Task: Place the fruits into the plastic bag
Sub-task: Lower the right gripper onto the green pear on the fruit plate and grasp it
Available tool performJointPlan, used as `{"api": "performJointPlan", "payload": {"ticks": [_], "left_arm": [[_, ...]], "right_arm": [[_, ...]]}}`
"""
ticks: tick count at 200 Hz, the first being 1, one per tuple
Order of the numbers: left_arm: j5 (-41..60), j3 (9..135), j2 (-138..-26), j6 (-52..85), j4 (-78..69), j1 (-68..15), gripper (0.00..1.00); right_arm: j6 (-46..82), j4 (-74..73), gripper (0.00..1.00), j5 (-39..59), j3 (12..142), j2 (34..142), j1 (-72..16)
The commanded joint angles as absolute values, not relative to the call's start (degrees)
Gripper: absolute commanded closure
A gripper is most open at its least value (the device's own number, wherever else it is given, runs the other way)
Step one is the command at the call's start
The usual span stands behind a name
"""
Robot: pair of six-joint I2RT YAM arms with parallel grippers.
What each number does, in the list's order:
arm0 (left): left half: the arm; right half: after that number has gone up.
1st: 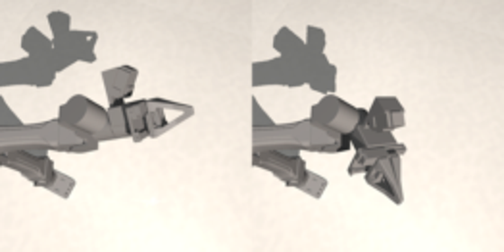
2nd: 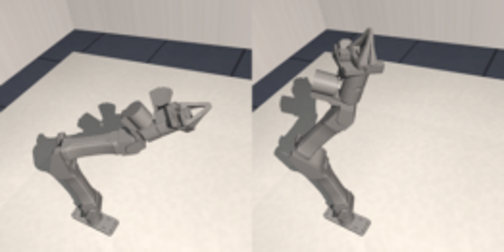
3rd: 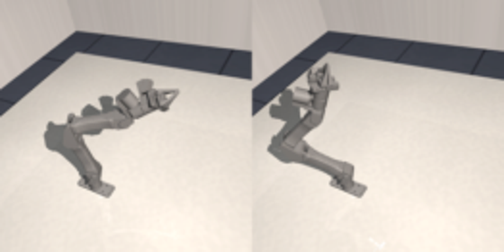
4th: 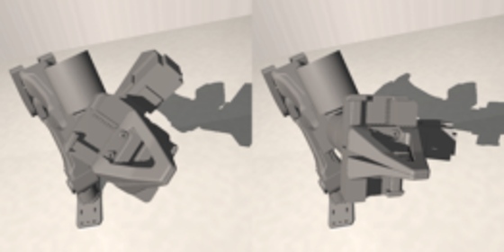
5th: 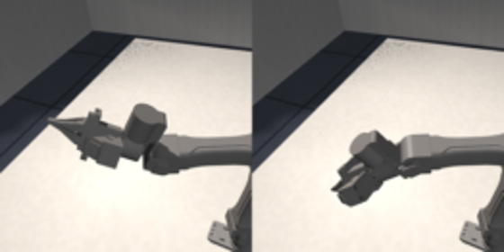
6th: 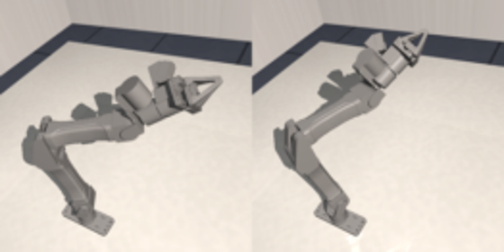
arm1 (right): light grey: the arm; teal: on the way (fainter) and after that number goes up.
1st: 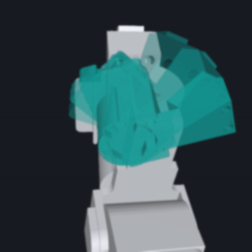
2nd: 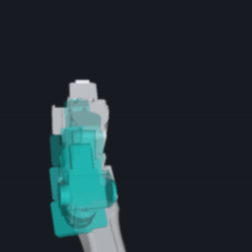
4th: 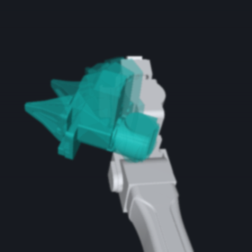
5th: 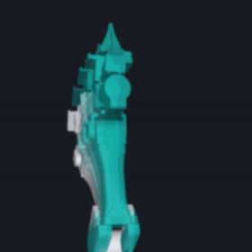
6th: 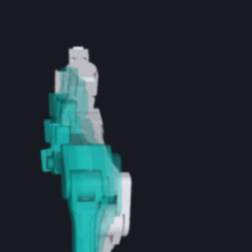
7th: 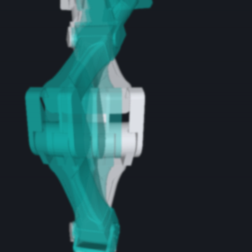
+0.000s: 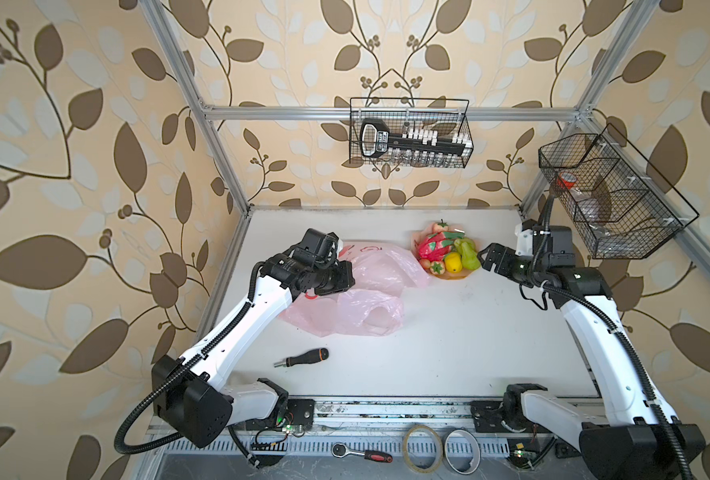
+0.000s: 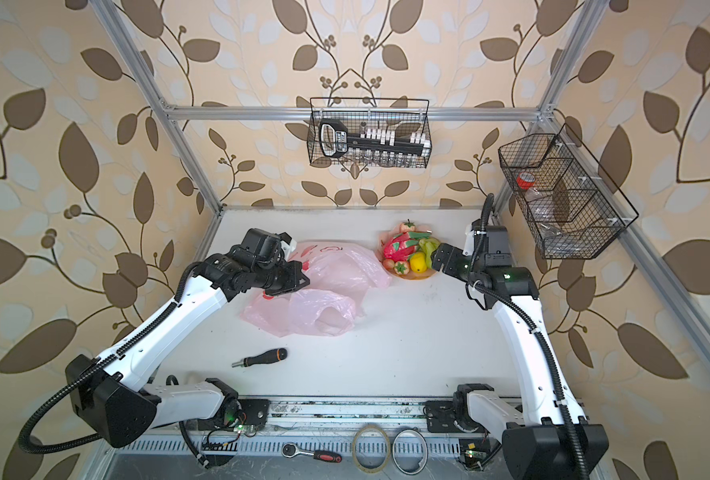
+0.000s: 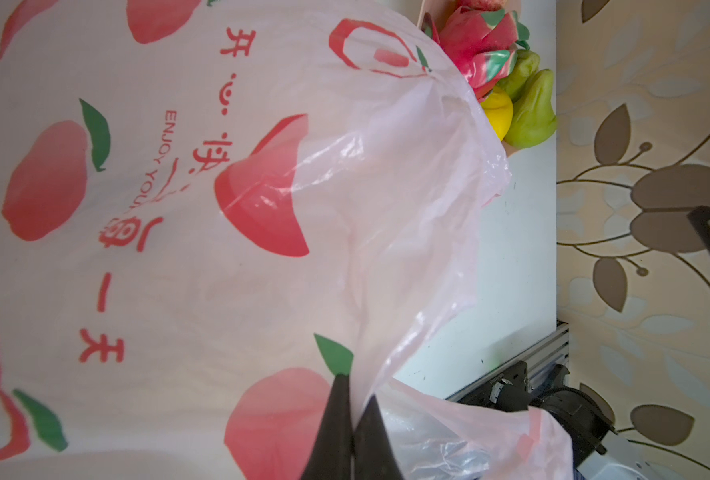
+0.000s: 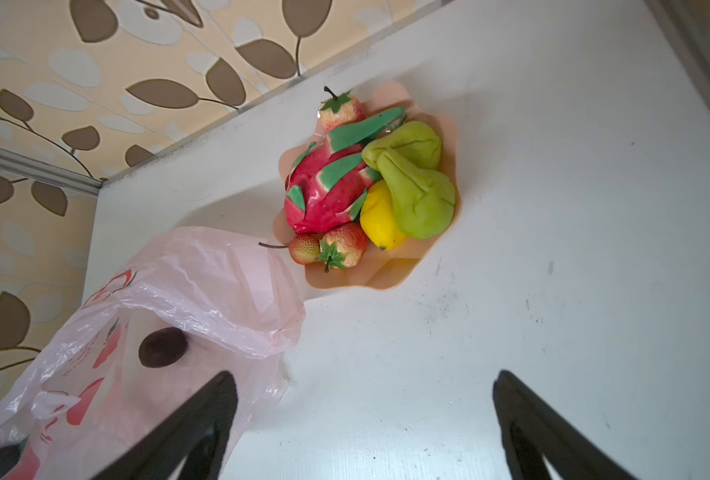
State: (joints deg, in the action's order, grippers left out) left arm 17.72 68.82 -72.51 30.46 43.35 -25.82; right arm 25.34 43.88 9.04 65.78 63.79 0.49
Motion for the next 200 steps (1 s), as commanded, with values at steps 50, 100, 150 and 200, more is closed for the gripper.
{"api": "performJointPlan", "payload": {"ticks": [50,100,150,200], "left_arm": [[18.1,68.38,-70.37,29.35,42.84,-25.59,1.0],[17.78,68.86,-70.66,29.08,42.98,-25.58,1.0],[18.28,69.42,-71.5,29.44,42.63,-25.58,1.0],[18.15,70.12,-71.89,29.03,42.71,-25.58,1.0]], "right_arm": [[22.0,34.23,0.06,8.56,60.88,70.55,2.21],[17.55,32.21,0.06,5.15,61.45,77.56,2.28],[12.76,30.84,0.07,6.09,64.85,85.1,1.93],[10.75,29.27,0.08,5.78,66.95,89.98,1.93]]}}
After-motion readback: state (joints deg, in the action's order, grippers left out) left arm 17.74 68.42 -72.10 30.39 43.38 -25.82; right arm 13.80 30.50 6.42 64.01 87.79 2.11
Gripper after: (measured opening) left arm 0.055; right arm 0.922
